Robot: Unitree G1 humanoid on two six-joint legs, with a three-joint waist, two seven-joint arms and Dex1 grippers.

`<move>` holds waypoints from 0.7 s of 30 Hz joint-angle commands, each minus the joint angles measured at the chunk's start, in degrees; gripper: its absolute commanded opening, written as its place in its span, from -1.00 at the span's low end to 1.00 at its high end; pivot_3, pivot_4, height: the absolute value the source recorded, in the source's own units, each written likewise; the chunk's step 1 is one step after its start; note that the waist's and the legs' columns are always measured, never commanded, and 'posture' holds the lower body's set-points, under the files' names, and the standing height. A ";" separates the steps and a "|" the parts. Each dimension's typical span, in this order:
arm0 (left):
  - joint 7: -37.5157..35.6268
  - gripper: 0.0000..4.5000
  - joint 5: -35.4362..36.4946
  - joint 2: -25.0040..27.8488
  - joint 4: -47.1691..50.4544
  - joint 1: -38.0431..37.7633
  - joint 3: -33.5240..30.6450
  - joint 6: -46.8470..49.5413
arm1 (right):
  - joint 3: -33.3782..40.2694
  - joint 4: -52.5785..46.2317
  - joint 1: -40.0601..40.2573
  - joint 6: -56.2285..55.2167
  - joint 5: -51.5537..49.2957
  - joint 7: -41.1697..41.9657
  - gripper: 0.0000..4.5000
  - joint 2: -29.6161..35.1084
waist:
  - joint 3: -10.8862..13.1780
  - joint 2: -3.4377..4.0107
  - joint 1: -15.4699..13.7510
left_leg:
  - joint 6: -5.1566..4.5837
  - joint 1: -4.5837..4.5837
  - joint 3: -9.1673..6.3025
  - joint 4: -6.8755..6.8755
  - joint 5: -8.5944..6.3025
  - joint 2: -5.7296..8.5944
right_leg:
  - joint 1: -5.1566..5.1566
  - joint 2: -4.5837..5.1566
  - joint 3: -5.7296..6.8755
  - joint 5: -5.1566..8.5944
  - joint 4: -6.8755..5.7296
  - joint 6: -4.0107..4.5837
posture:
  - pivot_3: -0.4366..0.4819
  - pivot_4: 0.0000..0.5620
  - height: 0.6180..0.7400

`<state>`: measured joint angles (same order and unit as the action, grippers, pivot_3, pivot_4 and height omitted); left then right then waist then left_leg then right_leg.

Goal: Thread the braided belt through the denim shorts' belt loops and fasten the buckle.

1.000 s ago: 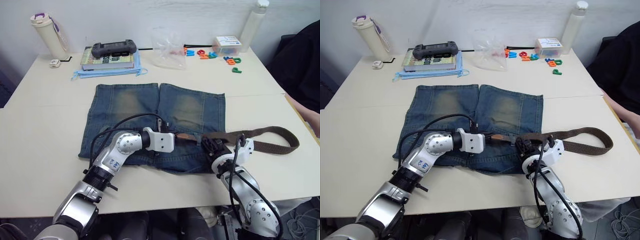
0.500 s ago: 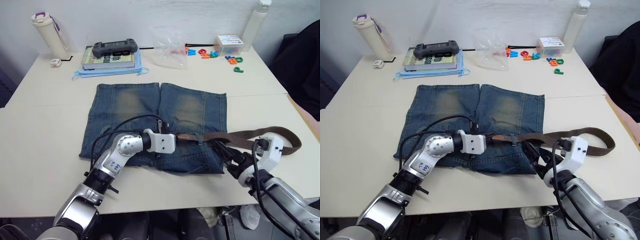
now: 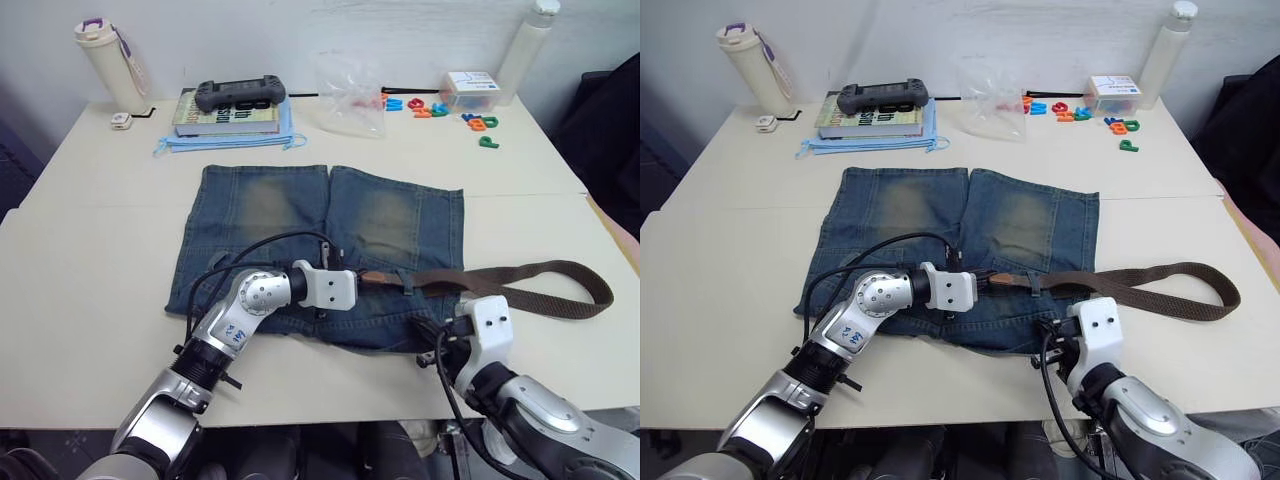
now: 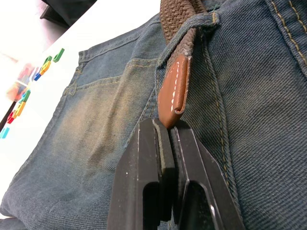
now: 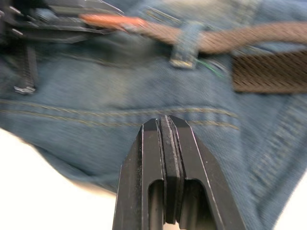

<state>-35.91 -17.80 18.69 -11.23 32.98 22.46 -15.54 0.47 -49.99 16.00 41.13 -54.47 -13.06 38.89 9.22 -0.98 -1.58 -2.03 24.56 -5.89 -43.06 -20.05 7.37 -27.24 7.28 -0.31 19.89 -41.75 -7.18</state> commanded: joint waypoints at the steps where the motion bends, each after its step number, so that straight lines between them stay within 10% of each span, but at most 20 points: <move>1: -0.43 -1.00 0.17 0.25 -0.31 -0.85 0.30 0.27 | 1.18 -5.71 1.83 -0.37 4.01 3.48 -0.64 1.41 | 0.00 -0.01 0.04 | 0.00 -0.01 0.00 0.00 0.00 0.00 | 0.00 0.00 0.00 0.00 -0.01 0.00 | -0.05 -0.47 -0.32; 4: -0.52 -1.00 0.49 -0.02 0.18 -0.91 0.30 0.41 | -1.16 -2.03 1.03 3.33 6.05 1.53 -0.27 0.14 | 0.02 -0.03 0.02 | 0.02 -0.03 -0.01 -0.01 0.01 -0.01 | 0.02 -0.01 0.02 -0.02 -0.02 -0.02 | -0.05 -0.47 -0.32; 6: -0.62 -1.00 0.67 0.04 0.66 -1.14 0.22 0.52 | -1.34 -0.62 0.67 4.99 6.63 0.39 -0.34 -1.48 | 0.02 -0.03 0.01 | 0.03 -0.03 -0.01 -0.01 0.02 -0.01 | 0.02 0.00 0.02 -0.02 -0.04 -0.02 | -0.05 -0.47 -0.32; 9: -1.49 -1.00 1.35 1.42 2.68 -1.98 -0.53 0.49 | -0.93 1.40 -0.66 7.40 6.31 -1.48 -0.99 -5.26 | 0.02 -0.04 0.09 | 0.03 -0.02 -0.02 0.00 0.02 -0.01 | 0.01 -0.01 0.01 -0.02 -0.04 -0.02 | -0.05 -0.47 -0.32; 21: -3.62 -1.00 4.57 7.35 11.55 -5.65 -4.79 2.97 | -0.66 2.54 -2.74 15.50 6.86 -0.96 -0.99 -10.40 | -0.04 -0.15 0.40 | 0.02 -0.14 -0.02 0.00 0.01 -0.09 | 0.02 -0.10 -0.01 -0.08 -0.13 0.08 | -0.05 -0.47 -0.32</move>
<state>-38.91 -14.59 24.46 -1.98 28.07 20.30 -13.10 0.40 -48.78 12.26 54.09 -47.69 -14.29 28.75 9.19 -1.13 -1.18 -2.01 24.42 -5.92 -43.06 -20.04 7.26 -27.21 7.17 -0.30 19.81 -41.88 -7.10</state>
